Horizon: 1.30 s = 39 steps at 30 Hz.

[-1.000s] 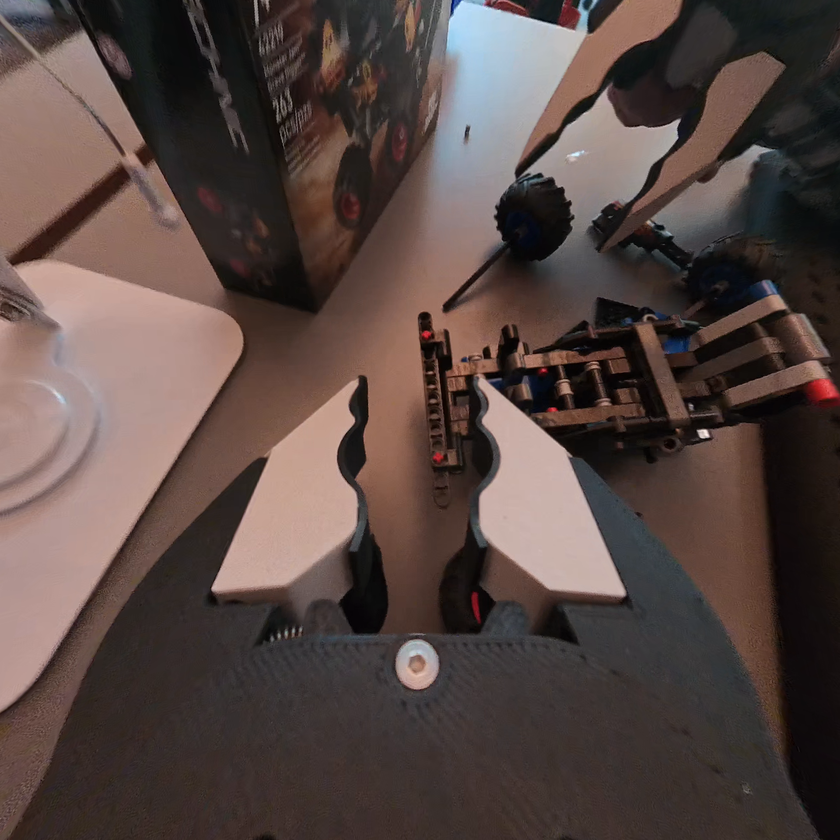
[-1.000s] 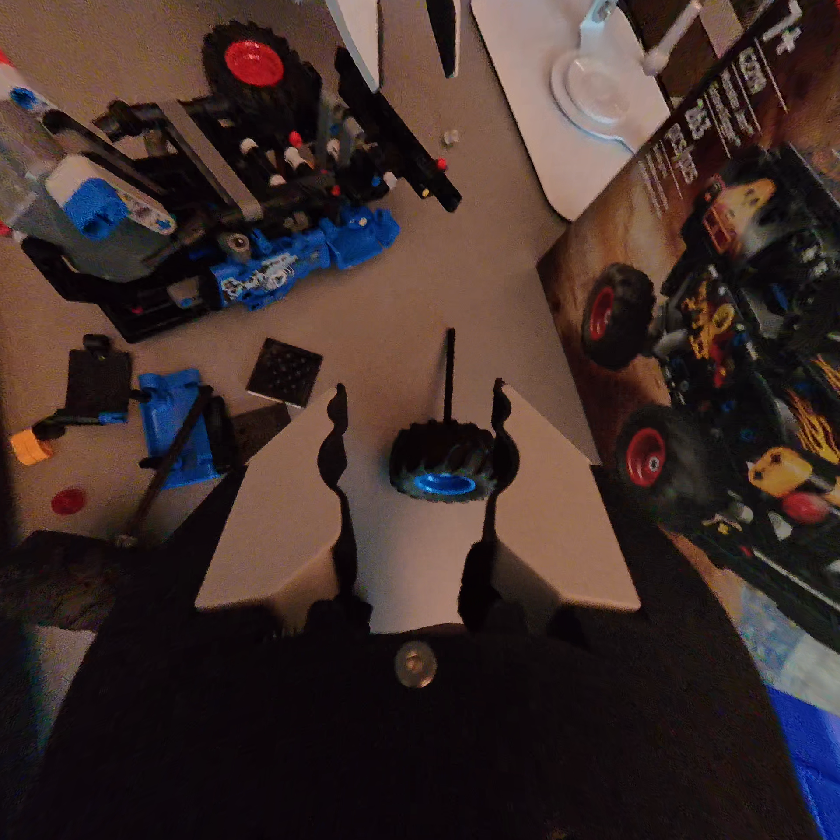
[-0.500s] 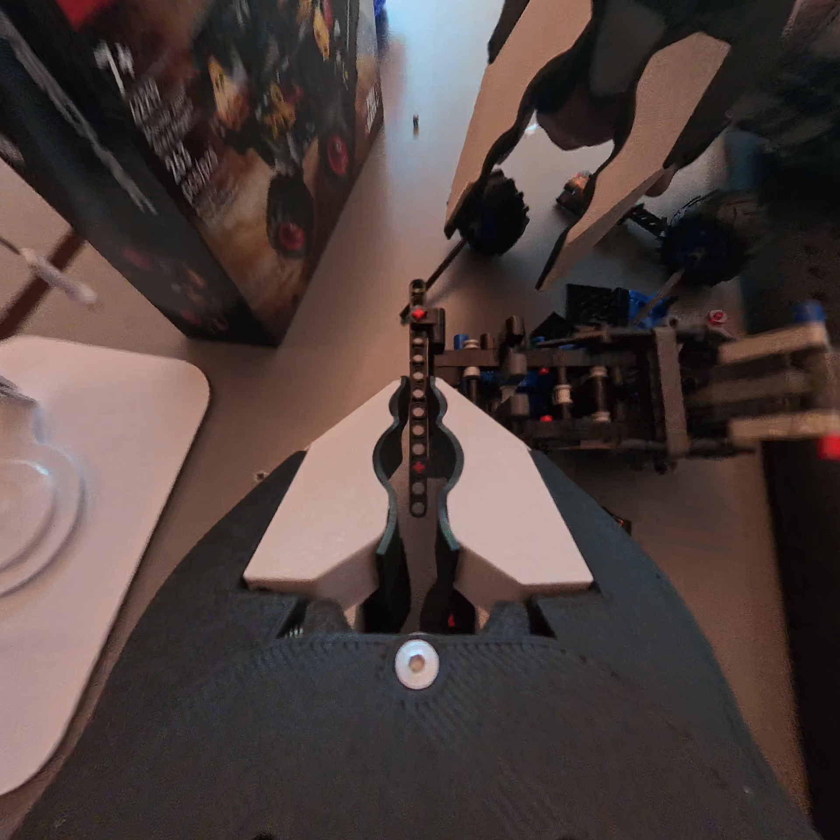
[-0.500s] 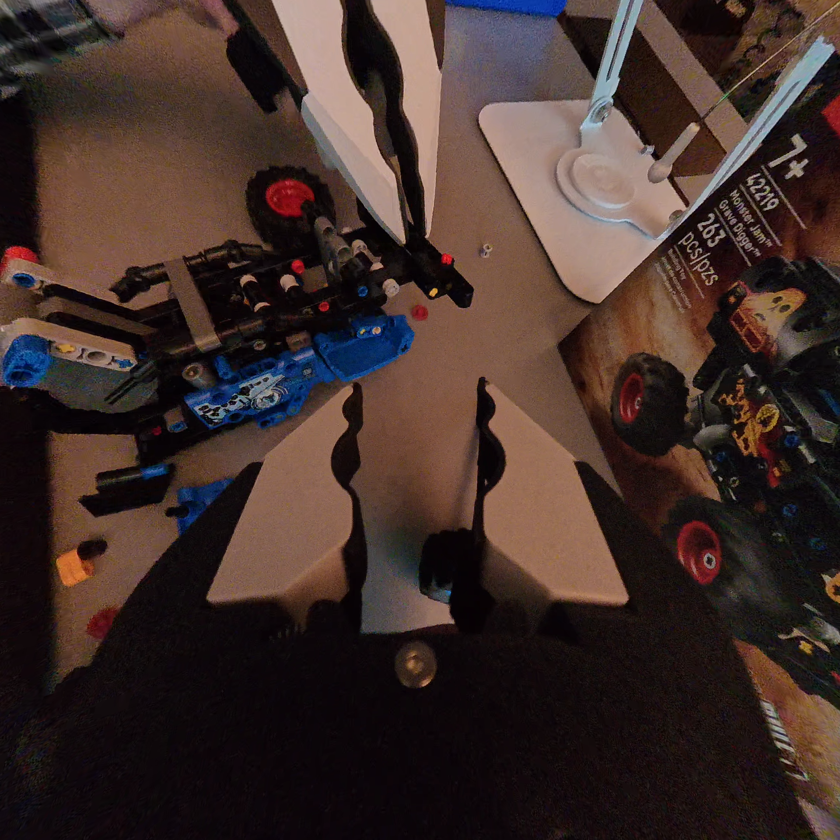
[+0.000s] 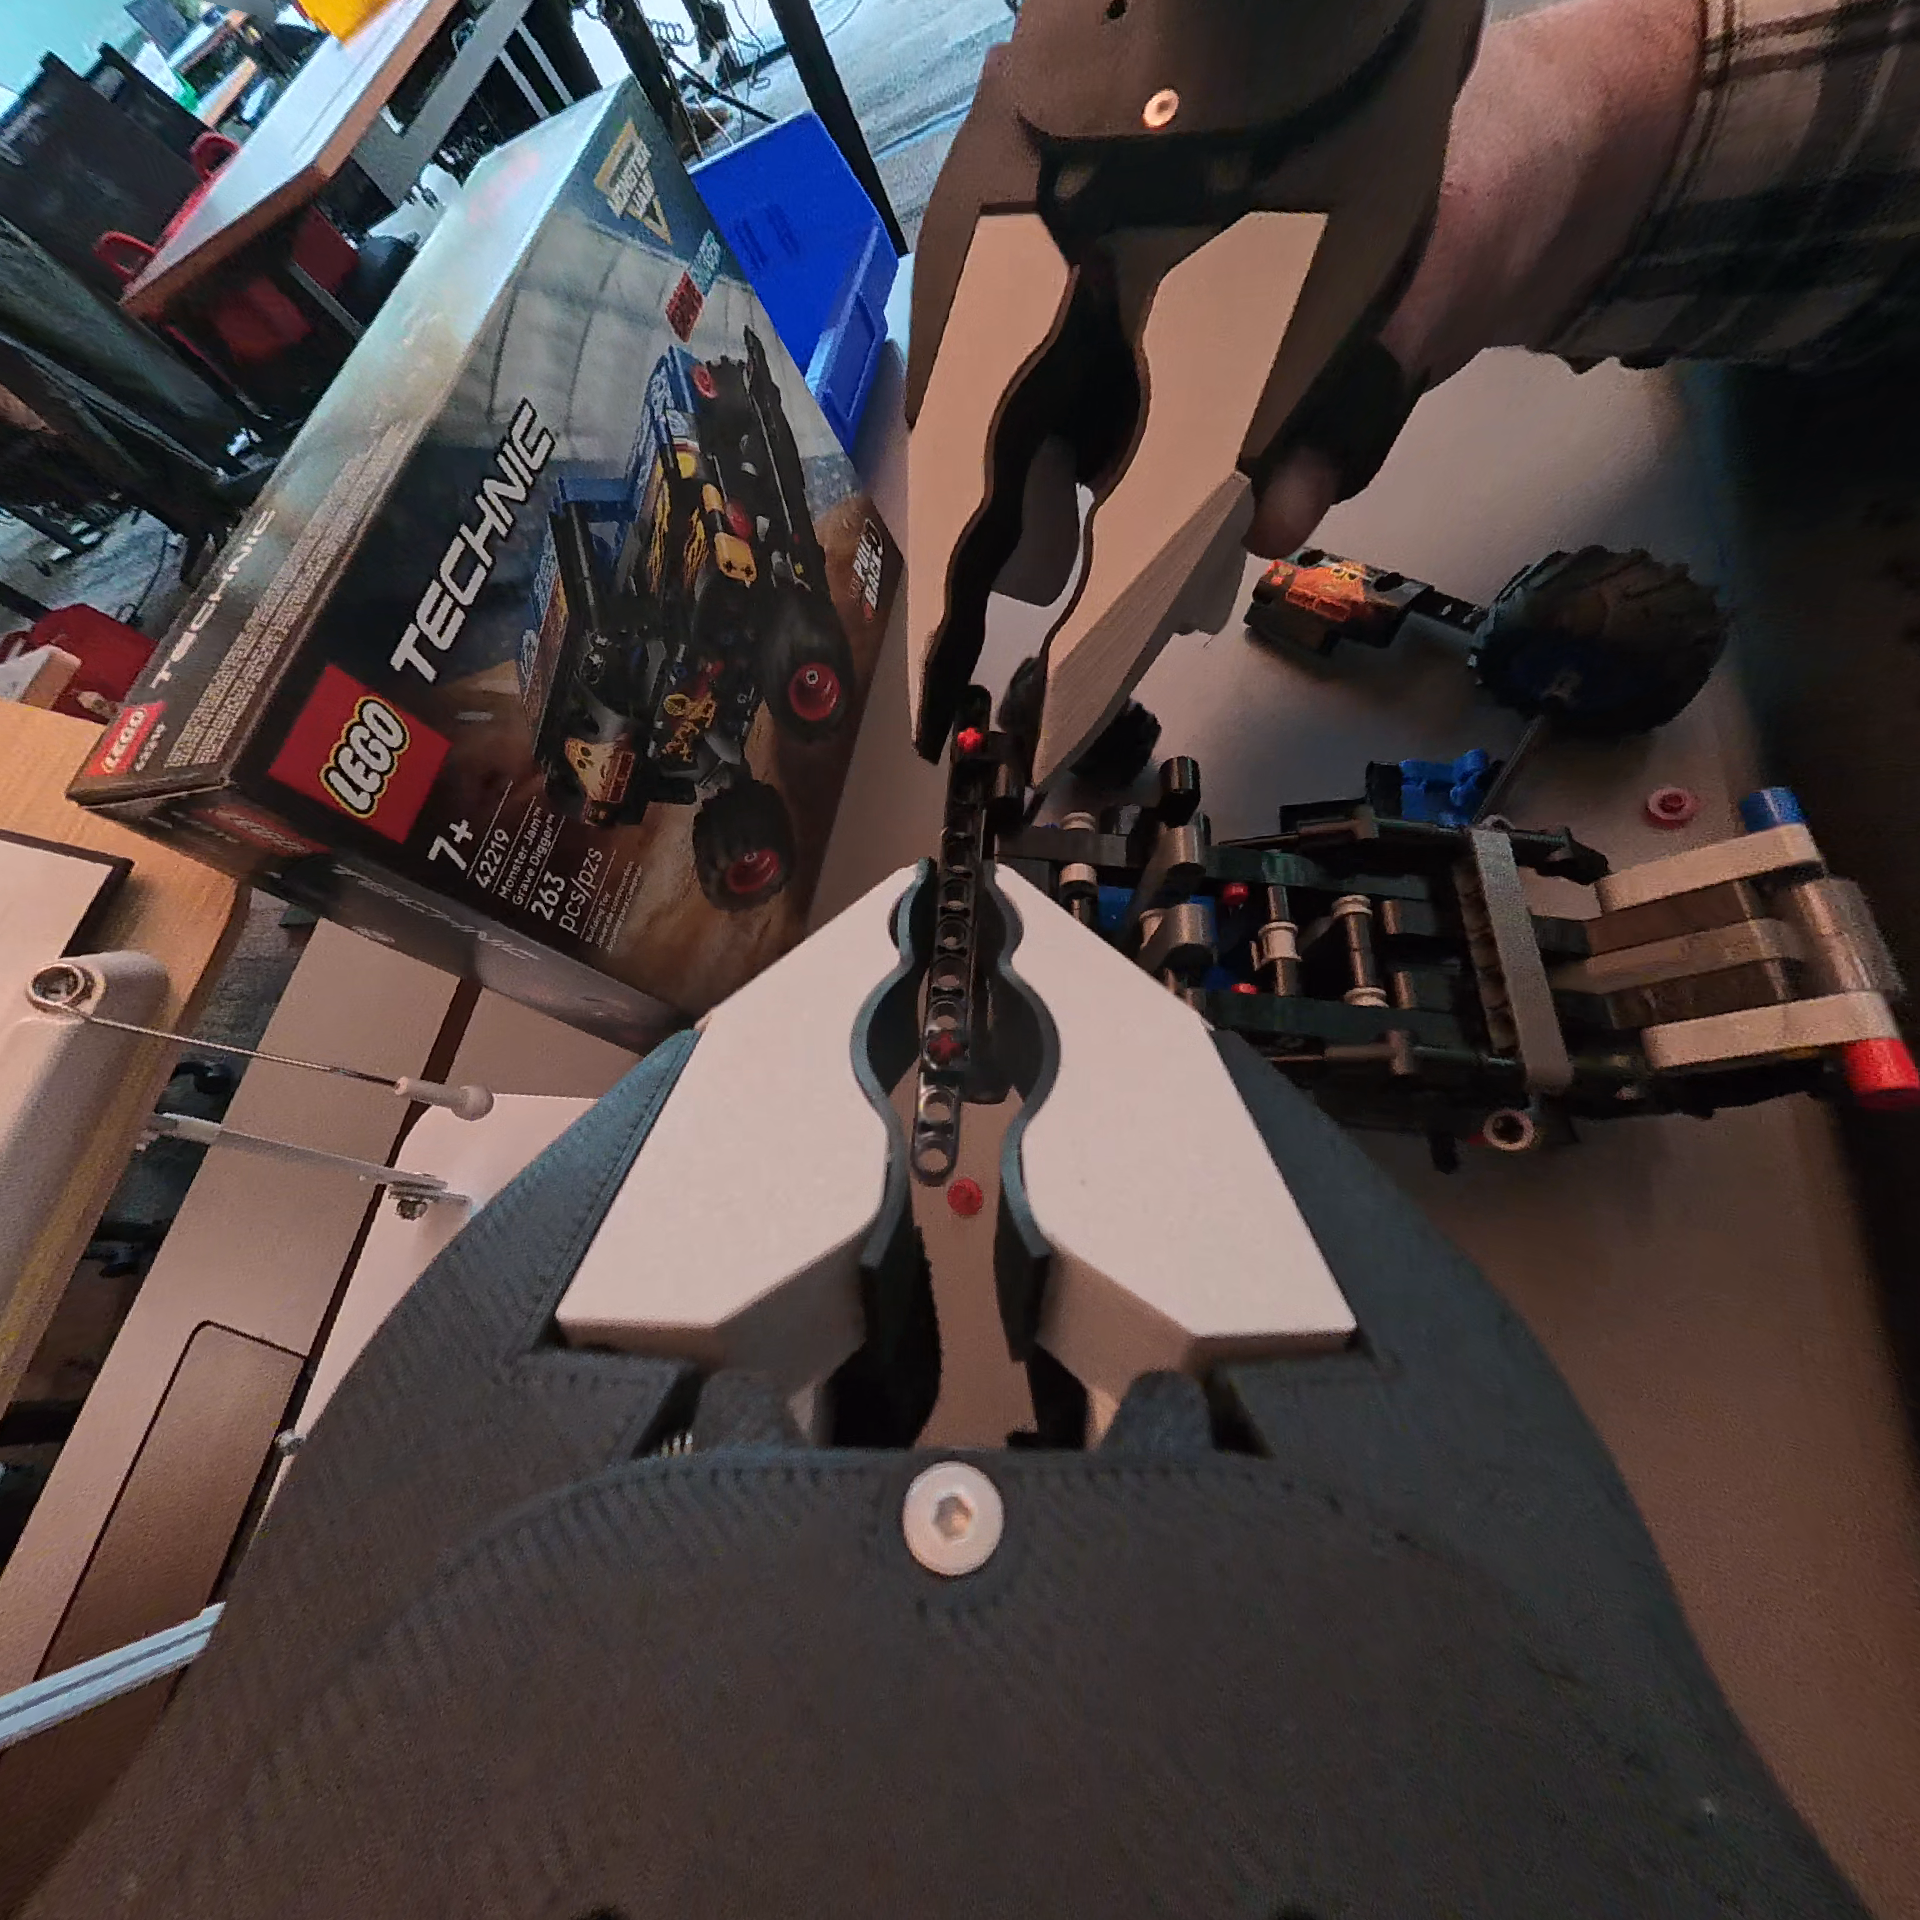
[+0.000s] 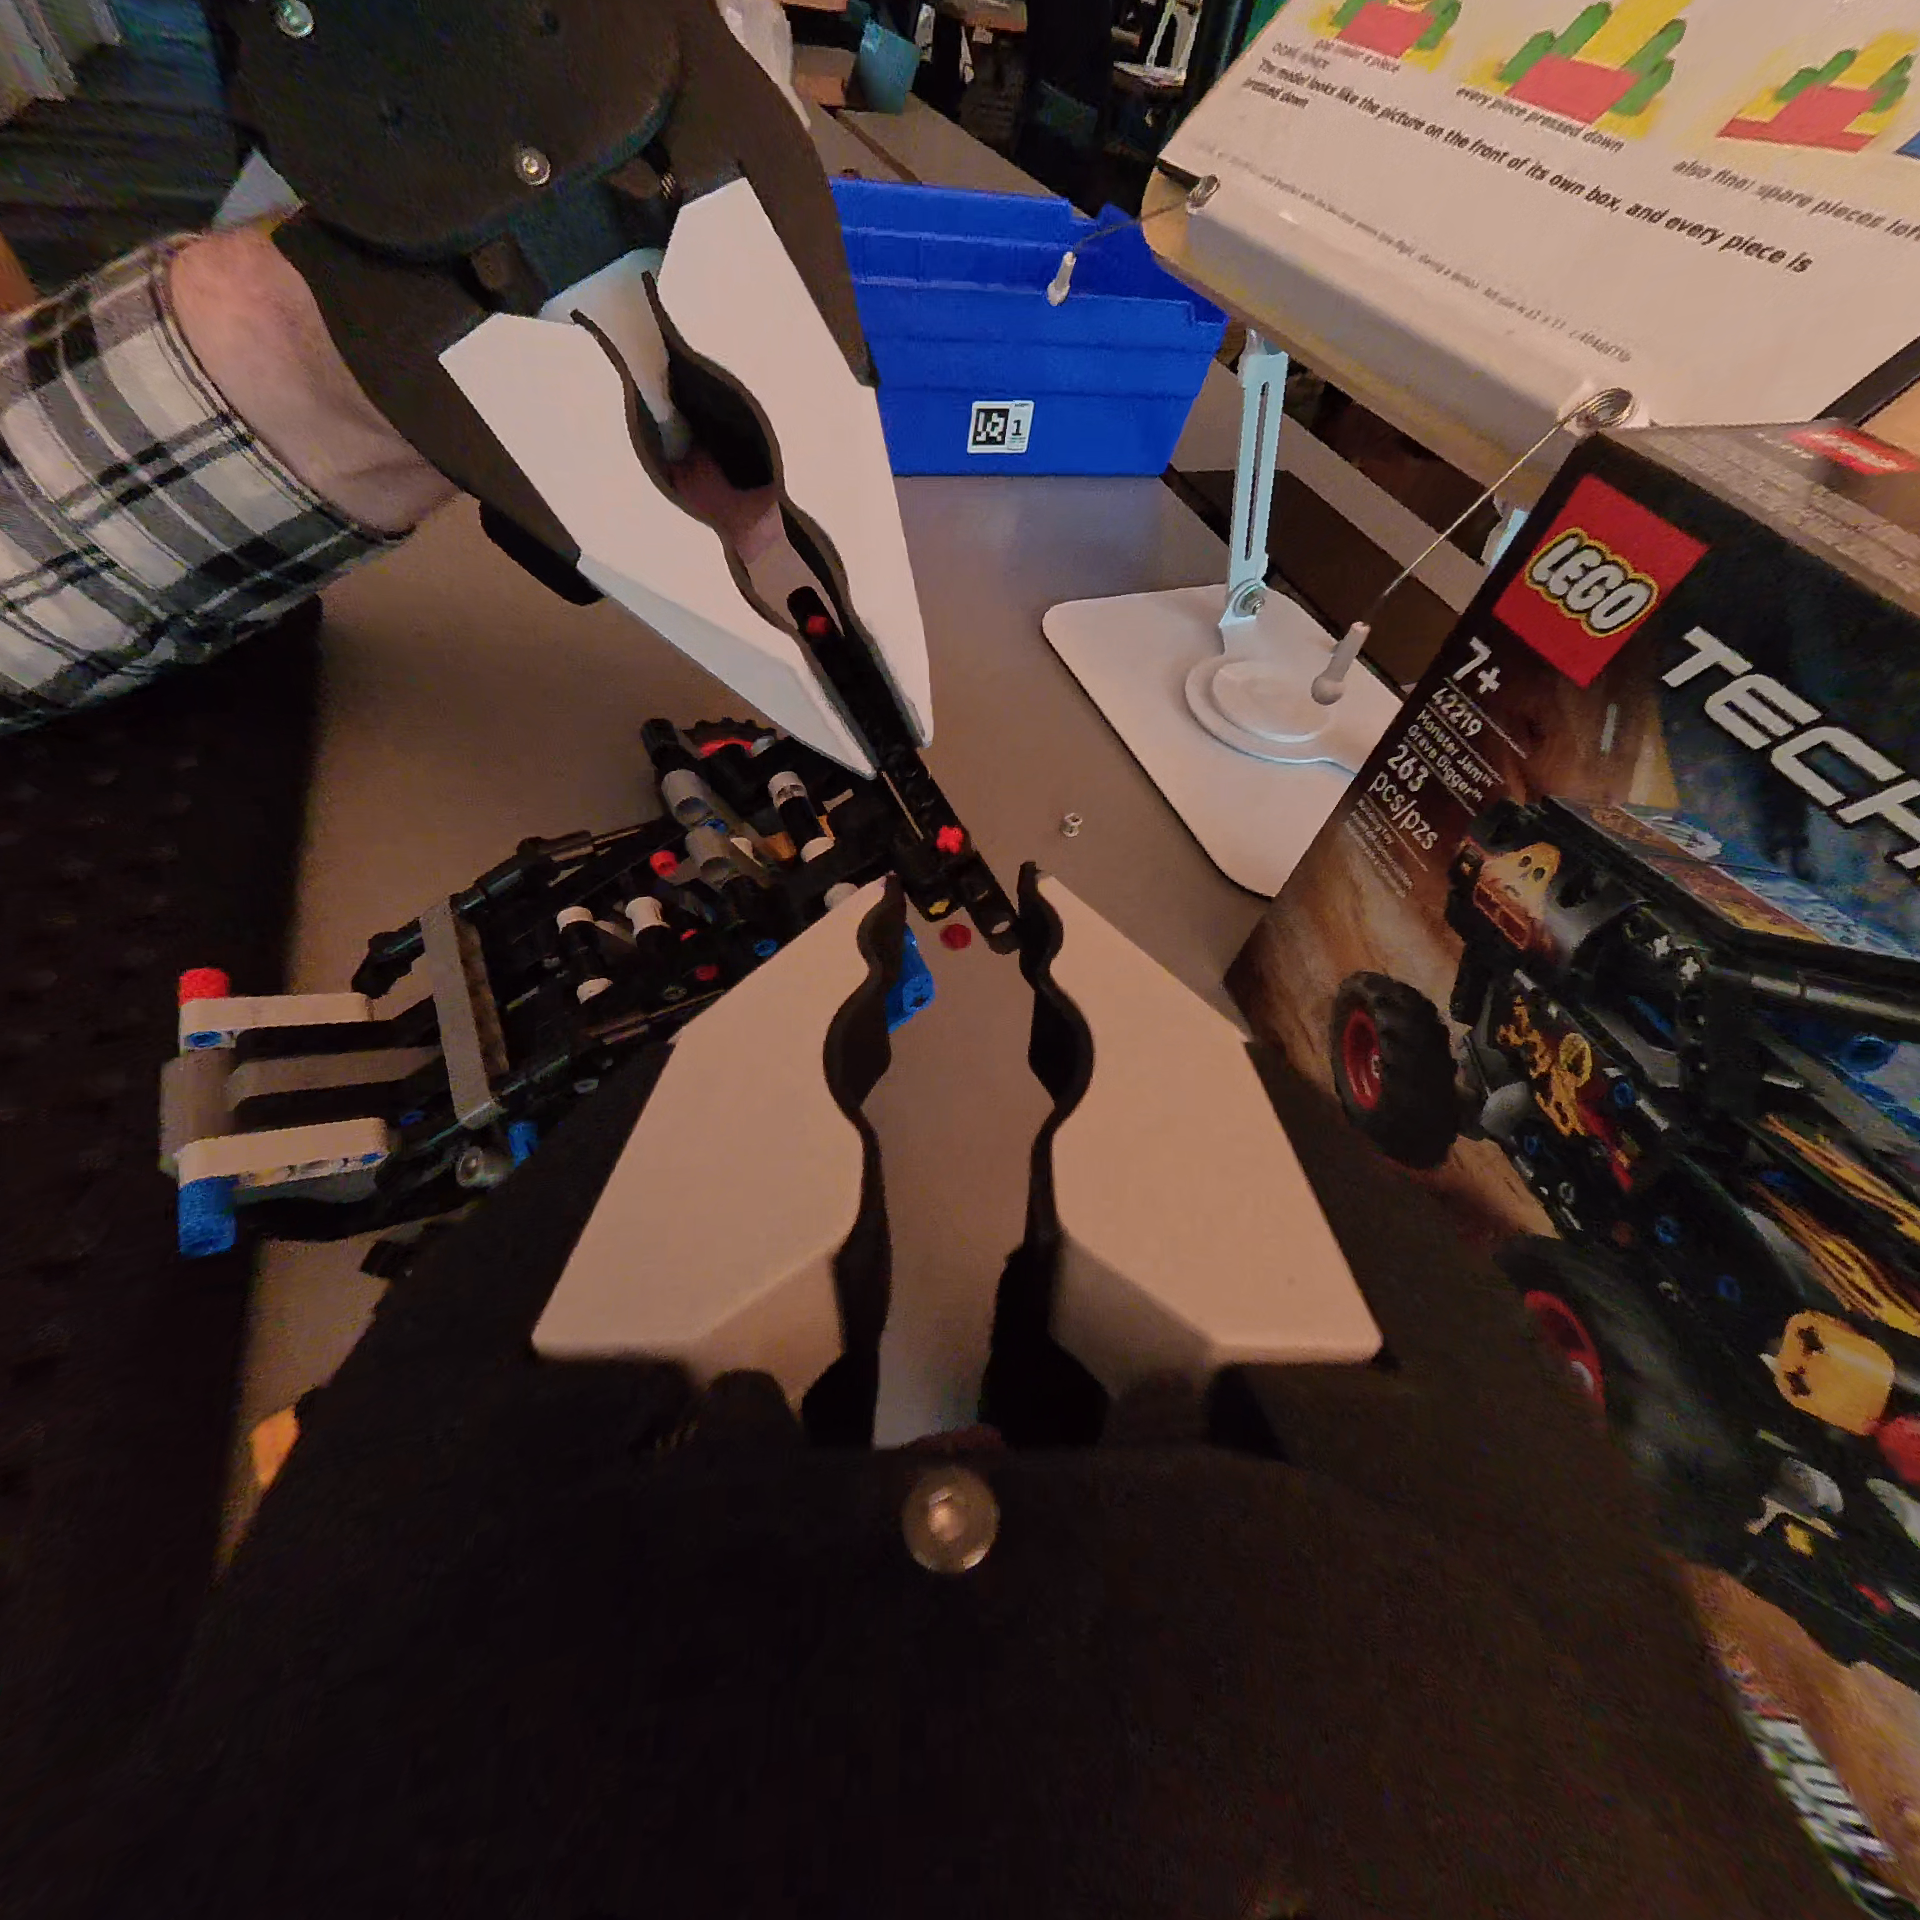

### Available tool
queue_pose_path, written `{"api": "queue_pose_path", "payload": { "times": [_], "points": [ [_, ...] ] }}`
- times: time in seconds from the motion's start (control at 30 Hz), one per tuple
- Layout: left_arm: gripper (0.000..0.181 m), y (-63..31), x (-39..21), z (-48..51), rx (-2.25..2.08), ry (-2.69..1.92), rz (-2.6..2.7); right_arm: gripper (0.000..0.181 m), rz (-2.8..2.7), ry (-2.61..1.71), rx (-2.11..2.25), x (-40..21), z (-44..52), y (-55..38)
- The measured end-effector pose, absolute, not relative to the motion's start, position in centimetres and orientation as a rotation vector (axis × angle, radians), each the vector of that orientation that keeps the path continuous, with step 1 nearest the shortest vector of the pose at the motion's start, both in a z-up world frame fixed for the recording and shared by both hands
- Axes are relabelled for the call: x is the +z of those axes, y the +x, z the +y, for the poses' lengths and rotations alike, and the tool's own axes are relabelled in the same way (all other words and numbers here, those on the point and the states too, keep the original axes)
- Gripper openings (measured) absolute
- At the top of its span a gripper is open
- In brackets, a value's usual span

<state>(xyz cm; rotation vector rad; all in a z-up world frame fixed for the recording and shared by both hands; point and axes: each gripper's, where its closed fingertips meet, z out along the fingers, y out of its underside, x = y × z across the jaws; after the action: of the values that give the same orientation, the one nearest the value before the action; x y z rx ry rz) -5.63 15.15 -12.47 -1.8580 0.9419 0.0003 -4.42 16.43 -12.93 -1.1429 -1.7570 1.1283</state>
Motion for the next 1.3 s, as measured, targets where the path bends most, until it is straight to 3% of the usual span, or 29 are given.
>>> {"api": "queue_pose_path", "payload": {
  "times": [0.27, 0.53, 0.63, 0.8, 1.0, 1.23, 1.3],
  "points": [
    [0.006, -5.2, -8.8, 14.1, -0.091, -1.732, 0.873, 0.017, -1.666, -0.876, 0.95, -9.2, 15.6, -3.5],
    [0.038, -6.8, -9.2, 13.4, -0.357, -1.722, 0.735, 0.015, -1.606, -0.682, 0.696, -7.8, 14.0, -3.3],
    [0.015, -6.8, -8.9, 13.2, -0.391, -1.676, 0.736, 0.016, -1.606, -0.637, 0.658, -7.8, 13.5, -3.2],
    [0.012, -6.4, -9.0, 12.5, -0.288, -1.661, 0.786, 0.017, -1.61, -0.628, 0.698, -7.8, 13.0, -2.9],
    [0.009, -4.6, -9.2, 10.4, 0.006, -1.63, 0.892, 0.021, -1.69, -0.734, 1.202, -7.8, 12.4, -0.1],
    [0.009, -1.4, -8.8, 7.8, 0.244, -1.538, 1.007, 0.036, -1.799, -0.864, 1.103, -11.1, 13.7, -0.6],
    [0.008, -0.2, -8.8, 7.2, 0.266, -1.504, 1.04, 0.028, -1.841, -0.856, 1.06, -12.1, 12.9, -1.3]
  ]
}}
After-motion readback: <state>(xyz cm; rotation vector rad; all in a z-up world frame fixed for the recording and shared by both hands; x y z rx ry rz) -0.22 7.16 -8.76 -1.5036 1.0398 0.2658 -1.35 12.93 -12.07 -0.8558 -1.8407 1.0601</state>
